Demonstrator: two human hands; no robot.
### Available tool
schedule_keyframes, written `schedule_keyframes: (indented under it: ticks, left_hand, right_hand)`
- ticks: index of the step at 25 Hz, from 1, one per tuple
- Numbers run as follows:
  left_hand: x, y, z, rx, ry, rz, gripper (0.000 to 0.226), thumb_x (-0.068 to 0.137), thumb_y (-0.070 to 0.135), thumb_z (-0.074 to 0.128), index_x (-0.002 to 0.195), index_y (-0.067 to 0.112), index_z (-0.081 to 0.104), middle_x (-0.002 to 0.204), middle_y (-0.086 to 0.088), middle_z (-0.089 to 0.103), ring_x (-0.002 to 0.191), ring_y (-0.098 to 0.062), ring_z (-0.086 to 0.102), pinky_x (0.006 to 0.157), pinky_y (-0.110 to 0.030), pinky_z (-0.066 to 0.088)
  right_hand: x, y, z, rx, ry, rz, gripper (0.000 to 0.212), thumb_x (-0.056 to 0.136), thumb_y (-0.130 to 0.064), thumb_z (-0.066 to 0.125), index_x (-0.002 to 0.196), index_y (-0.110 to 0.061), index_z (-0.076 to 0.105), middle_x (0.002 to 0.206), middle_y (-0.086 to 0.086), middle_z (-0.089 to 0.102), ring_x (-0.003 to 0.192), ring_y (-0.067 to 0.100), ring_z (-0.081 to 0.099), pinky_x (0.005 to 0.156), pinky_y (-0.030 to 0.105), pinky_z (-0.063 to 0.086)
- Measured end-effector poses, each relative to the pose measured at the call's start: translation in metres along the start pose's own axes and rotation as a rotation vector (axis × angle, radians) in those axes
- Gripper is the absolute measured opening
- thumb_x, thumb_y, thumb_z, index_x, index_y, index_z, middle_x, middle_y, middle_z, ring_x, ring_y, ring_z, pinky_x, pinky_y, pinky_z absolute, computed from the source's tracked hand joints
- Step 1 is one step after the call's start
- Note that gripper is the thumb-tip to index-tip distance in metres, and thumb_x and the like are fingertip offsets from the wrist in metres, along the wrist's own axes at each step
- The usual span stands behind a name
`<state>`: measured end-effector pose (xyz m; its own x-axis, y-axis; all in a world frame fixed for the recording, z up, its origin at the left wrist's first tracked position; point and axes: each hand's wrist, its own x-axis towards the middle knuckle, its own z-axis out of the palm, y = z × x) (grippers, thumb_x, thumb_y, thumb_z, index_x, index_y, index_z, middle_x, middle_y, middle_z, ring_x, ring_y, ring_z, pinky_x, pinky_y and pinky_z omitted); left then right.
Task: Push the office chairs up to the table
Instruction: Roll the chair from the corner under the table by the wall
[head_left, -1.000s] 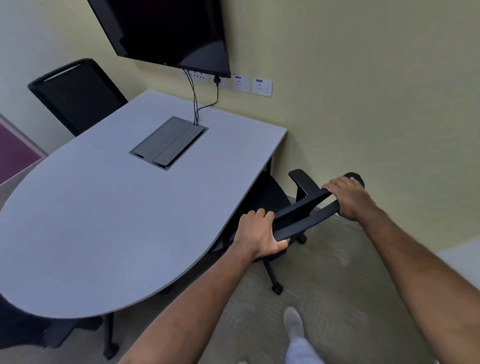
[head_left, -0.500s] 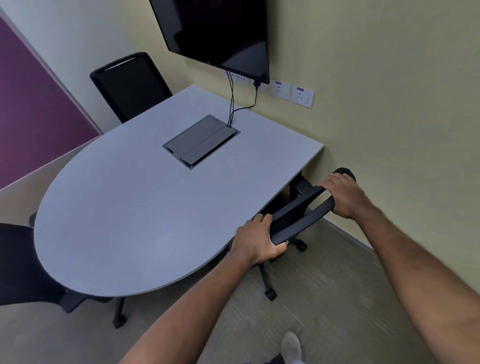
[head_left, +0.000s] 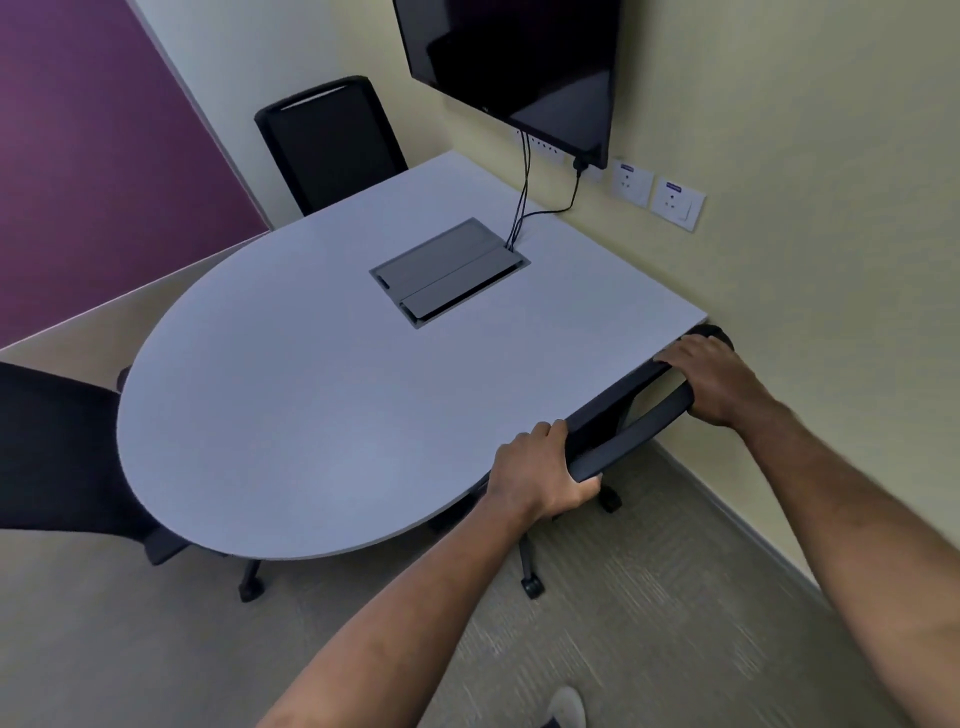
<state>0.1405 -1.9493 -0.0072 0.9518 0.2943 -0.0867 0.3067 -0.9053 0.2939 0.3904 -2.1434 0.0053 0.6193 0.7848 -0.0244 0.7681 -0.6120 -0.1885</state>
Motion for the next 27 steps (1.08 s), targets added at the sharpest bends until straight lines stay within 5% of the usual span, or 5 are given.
schedule_keyframes:
  ticks: [4, 27]
  left_hand:
    - [0.013, 0.005, 0.003, 0.009, 0.022, 0.004, 0.073, 0.075, 0.079, 0.050, 0.122, 0.023, 0.052, 0.108, 0.002, 0.064, 0.090, -0.025, 0.061, 0.070, -0.040, 0.045]
    - [0.068, 0.048, 0.012, 0.040, 0.014, 0.039, 0.075, 0.078, 0.080, 0.052, 0.121, 0.019, 0.050, 0.110, -0.003, 0.063, 0.088, -0.025, 0.060, 0.068, -0.042, 0.047]
  right_hand:
    - [0.008, 0.017, 0.001, 0.018, 0.036, -0.042, 0.057, 0.065, 0.005, 0.076, 0.121, -0.005, 0.071, 0.118, 0.018, 0.068, 0.114, 0.044, 0.060, 0.101, 0.058, 0.046]
    - [0.025, 0.078, -0.007, 0.002, 0.062, 0.004, 0.062, 0.066, 0.012, 0.076, 0.126, -0.004, 0.068, 0.126, 0.020, 0.066, 0.124, 0.045, 0.056, 0.107, 0.060, 0.042]
